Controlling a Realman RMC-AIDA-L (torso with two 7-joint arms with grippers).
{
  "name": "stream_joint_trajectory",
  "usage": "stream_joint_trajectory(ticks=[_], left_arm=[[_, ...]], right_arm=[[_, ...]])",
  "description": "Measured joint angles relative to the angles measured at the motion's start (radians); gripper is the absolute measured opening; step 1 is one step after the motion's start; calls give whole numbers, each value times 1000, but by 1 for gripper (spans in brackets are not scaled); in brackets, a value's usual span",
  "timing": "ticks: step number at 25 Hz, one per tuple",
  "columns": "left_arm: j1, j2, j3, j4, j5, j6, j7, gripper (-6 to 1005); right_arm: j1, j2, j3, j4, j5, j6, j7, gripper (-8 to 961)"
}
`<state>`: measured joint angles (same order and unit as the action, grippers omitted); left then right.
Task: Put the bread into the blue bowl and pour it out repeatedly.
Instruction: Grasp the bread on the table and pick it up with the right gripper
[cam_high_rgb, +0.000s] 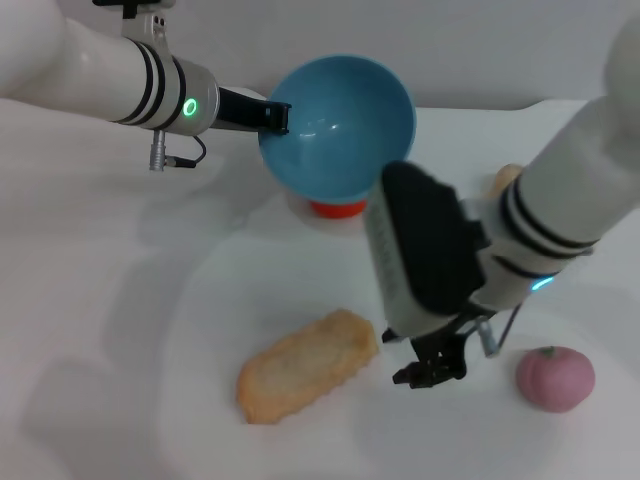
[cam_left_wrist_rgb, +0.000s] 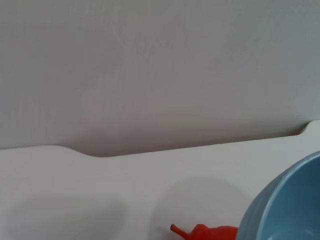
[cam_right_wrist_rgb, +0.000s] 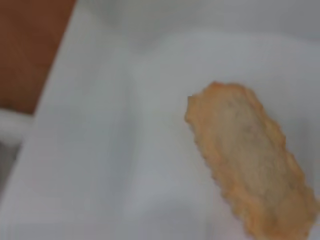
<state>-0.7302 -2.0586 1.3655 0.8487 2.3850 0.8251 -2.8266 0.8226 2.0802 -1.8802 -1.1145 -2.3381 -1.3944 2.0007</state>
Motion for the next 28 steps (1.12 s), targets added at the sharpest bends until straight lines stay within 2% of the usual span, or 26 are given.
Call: stream_joint_trajectory(ticks=[6, 16, 28], left_arm=[[0, -2, 0, 0, -1, 6, -1, -2], [-4, 0, 1, 0, -3, 0, -1, -2], [0, 0, 0, 2, -3, 6, 3, -1]], right_arm=[[3, 7, -118, 6, -25, 142, 18, 429], [1, 10, -283, 24, -27, 291, 27, 421], [-4, 11, -412, 100, -28, 501, 27, 411]])
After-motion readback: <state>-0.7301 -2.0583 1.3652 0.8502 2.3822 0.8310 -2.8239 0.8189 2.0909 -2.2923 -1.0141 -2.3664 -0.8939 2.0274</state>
